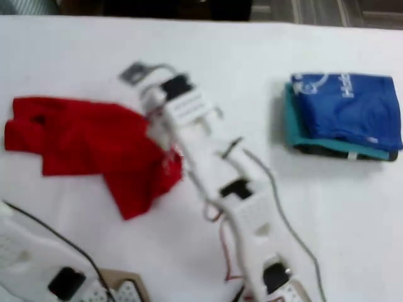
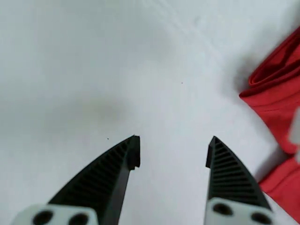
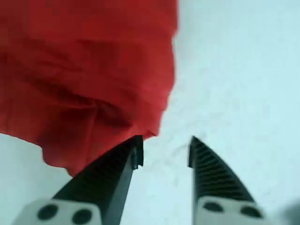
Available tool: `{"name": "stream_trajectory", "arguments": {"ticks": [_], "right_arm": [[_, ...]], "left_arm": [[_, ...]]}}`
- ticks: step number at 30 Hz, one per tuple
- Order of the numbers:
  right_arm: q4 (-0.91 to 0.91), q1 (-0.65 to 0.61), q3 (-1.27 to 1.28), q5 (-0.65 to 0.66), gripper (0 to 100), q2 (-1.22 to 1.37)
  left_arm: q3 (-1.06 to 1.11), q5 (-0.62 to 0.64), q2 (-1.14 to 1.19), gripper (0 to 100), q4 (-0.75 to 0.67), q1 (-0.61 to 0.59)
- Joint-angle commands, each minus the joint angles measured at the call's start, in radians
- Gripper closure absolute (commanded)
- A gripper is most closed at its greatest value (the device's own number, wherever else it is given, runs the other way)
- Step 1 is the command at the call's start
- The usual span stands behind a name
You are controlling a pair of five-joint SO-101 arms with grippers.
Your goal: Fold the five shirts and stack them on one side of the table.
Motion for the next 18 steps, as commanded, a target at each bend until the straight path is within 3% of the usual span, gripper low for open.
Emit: {"name": "stream_trajectory", "arguments": {"ticks": [1, 9, 11, 14, 18], "right_arm": [[-0.027, -0.067, -0.041, 0.005, 63.6, 0.030], [-0.133, -0.097, -0.041, 0.012, 70.4, 0.191], [-0.133, -0.079, -0.043, 0.012, 77.9, 0.217], [-0.127, -0.025, -0.083, 0.003, 97.6, 0.214], [-0.068, 0.093, -0.209, -0.068, 98.4, 0.159]], "left_arm": [[-0.038, 0.006, -0.009, 75, 0.020, 0.011], [-0.036, 0.005, -0.011, 75, 0.040, 0.011], [-0.036, 0.005, -0.011, 75, 0.040, 0.011], [-0.036, 0.005, -0.011, 75, 0.038, 0.012], [-0.036, 0.005, -0.009, 75, 0.035, 0.017]]}}
